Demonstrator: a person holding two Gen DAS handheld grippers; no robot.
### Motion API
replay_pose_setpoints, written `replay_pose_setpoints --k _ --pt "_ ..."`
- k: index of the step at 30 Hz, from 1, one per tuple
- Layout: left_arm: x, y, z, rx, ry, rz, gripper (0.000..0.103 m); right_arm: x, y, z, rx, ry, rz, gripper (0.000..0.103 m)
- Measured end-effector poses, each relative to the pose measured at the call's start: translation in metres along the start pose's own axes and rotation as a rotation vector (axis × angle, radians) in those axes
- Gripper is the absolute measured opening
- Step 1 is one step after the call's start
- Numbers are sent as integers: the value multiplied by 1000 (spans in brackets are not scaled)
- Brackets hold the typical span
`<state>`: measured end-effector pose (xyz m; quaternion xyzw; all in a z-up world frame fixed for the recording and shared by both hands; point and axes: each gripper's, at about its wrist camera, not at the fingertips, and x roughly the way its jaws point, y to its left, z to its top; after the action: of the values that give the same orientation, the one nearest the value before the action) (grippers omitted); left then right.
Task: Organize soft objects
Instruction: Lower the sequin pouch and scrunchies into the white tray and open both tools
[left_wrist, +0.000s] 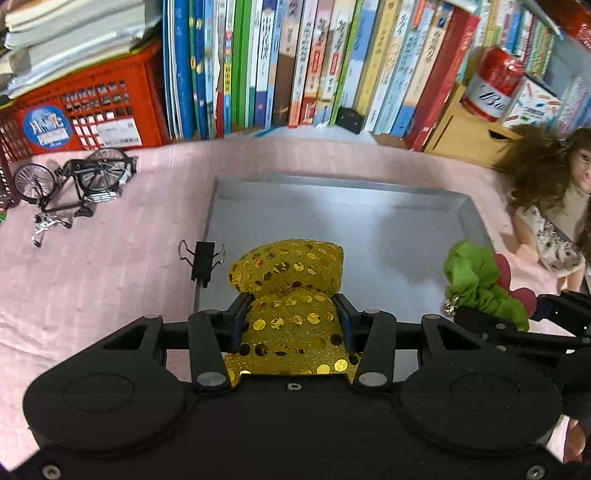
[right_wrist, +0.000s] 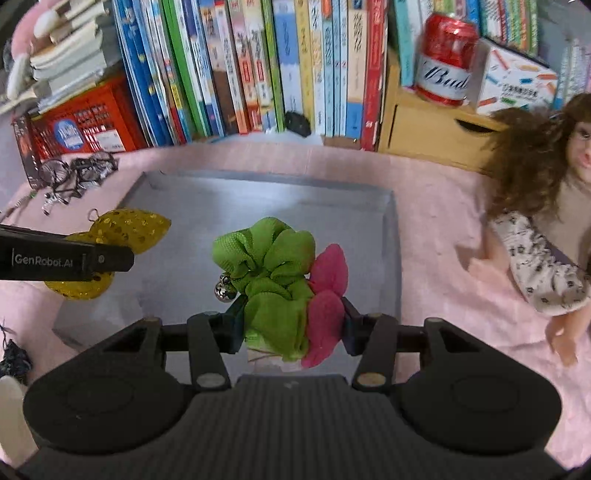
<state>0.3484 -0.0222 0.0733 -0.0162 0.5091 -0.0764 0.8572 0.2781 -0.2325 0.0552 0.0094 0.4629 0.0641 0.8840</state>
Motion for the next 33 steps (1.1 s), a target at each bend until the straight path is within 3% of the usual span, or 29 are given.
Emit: replay_pose_setpoints --k 11,17,33 --pt "35 -5 1 35 83 20 46 38 2 2 9 119 9 56" --pt "41 -6 0 40 98 23 47 42 3 2 2 136 3 57" --pt "26 -2 -3 0 78 -7 56 30 2 6 16 118 20 82"
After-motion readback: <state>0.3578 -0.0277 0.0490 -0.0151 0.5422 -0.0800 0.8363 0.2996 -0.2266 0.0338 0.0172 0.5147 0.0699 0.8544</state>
